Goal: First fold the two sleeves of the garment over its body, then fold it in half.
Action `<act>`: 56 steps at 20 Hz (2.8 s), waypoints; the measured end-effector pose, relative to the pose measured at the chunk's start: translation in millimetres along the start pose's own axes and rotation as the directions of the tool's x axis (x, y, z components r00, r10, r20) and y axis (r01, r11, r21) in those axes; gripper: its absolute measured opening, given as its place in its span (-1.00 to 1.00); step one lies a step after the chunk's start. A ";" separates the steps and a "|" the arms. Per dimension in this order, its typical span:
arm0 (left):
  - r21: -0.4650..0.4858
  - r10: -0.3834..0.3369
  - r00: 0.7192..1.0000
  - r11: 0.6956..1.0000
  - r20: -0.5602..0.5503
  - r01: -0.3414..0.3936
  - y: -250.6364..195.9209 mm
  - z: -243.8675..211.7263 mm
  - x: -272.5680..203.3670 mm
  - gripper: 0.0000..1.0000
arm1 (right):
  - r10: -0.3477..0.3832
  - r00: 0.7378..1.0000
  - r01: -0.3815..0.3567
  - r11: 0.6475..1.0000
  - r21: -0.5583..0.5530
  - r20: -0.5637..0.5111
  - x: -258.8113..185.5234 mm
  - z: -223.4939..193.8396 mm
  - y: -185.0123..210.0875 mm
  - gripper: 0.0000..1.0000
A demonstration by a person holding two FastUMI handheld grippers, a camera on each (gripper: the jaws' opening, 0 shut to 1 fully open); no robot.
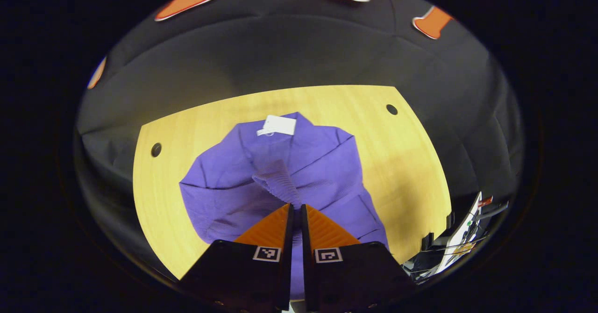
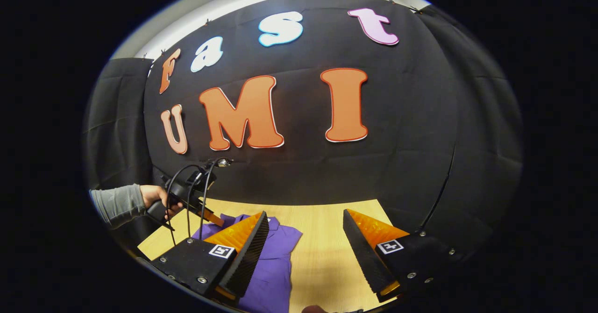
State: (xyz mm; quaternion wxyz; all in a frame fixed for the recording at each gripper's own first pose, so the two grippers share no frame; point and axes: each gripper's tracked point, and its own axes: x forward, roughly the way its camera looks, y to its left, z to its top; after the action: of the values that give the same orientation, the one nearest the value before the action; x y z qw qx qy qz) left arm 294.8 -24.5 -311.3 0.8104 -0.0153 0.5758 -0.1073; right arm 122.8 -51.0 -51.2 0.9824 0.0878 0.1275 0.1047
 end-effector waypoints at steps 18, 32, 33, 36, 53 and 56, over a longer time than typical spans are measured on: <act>0.115 -0.039 0.907 0.993 0.420 -0.010 -69.5 54.2 -67.6 0.85 | -0.003 1.000 0.003 1.000 0.005 -0.021 11.4 -10.5 5.1 0.90; -0.081 0.214 0.327 0.923 0.920 -0.375 15.2 -58.9 -283.2 1.00 | 0.132 0.970 -0.119 0.990 -0.075 0.202 25.3 -2.9 109.6 0.89; -0.101 0.233 0.306 0.915 0.923 -0.391 19.6 -65.8 -288.4 0.97 | 0.130 0.967 -0.113 0.990 -0.089 0.217 23.7 -3.8 113.0 0.89; -0.235 0.335 0.237 0.900 0.912 -0.366 43.1 -98.8 -312.2 1.00 | 0.130 0.963 -0.111 0.990 -0.091 0.238 12.5 -13.1 122.9 0.89; -0.238 0.415 0.690 0.909 0.593 -0.342 113.2 -217.6 -156.6 0.99 | 0.047 0.903 -0.062 0.998 -0.021 -0.427 8.5 -228.9 126.2 0.91; -0.223 0.334 0.829 0.940 0.448 -0.258 103.9 -255.1 -115.1 1.00 | 0.041 0.847 -0.072 0.997 -0.038 -0.531 -4.5 -275.6 116.1 0.91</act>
State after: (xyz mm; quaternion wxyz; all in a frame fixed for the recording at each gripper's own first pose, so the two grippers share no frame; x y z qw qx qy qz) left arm 35.9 124.2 -305.5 0.9305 -0.0139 0.3589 0.0717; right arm 23.2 100.0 -289.4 0.9078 0.0315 0.3874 0.1572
